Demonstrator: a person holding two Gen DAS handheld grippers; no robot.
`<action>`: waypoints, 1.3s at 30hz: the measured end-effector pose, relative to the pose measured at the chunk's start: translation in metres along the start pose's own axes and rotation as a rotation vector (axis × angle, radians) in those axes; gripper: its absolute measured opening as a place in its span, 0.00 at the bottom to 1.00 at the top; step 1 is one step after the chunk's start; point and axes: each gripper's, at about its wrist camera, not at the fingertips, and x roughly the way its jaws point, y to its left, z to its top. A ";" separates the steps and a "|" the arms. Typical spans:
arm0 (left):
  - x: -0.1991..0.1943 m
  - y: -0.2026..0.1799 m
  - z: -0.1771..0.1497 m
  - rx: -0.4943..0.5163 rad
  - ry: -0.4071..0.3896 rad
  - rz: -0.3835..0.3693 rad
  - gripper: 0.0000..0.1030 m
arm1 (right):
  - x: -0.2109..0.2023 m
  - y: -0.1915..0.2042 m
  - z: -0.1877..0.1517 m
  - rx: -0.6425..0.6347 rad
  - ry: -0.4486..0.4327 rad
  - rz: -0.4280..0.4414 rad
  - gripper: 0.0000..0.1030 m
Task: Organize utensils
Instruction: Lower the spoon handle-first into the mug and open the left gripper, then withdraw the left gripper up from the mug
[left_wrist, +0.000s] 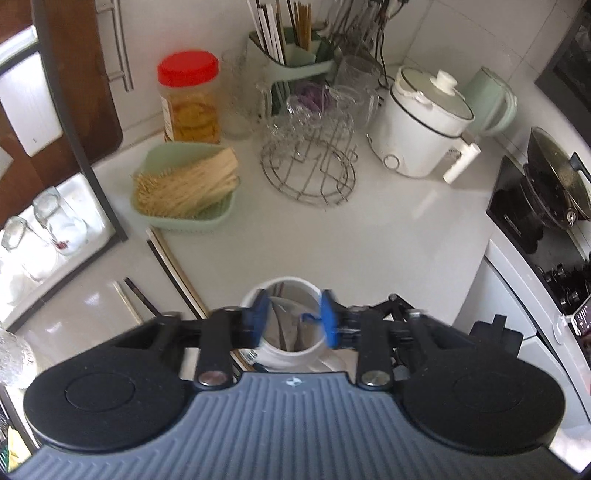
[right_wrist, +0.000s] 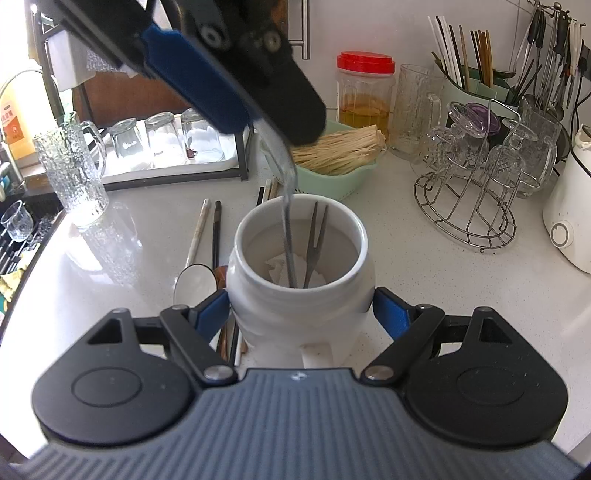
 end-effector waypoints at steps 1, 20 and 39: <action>0.003 0.001 0.000 -0.007 0.014 -0.005 0.16 | 0.000 0.000 0.000 0.001 0.000 0.000 0.84; 0.006 0.001 -0.001 -0.032 -0.017 -0.006 0.16 | -0.001 0.001 -0.001 -0.004 -0.013 0.000 0.84; -0.038 0.047 -0.059 -0.256 -0.216 0.107 0.38 | -0.001 0.002 -0.001 0.005 -0.020 -0.007 0.84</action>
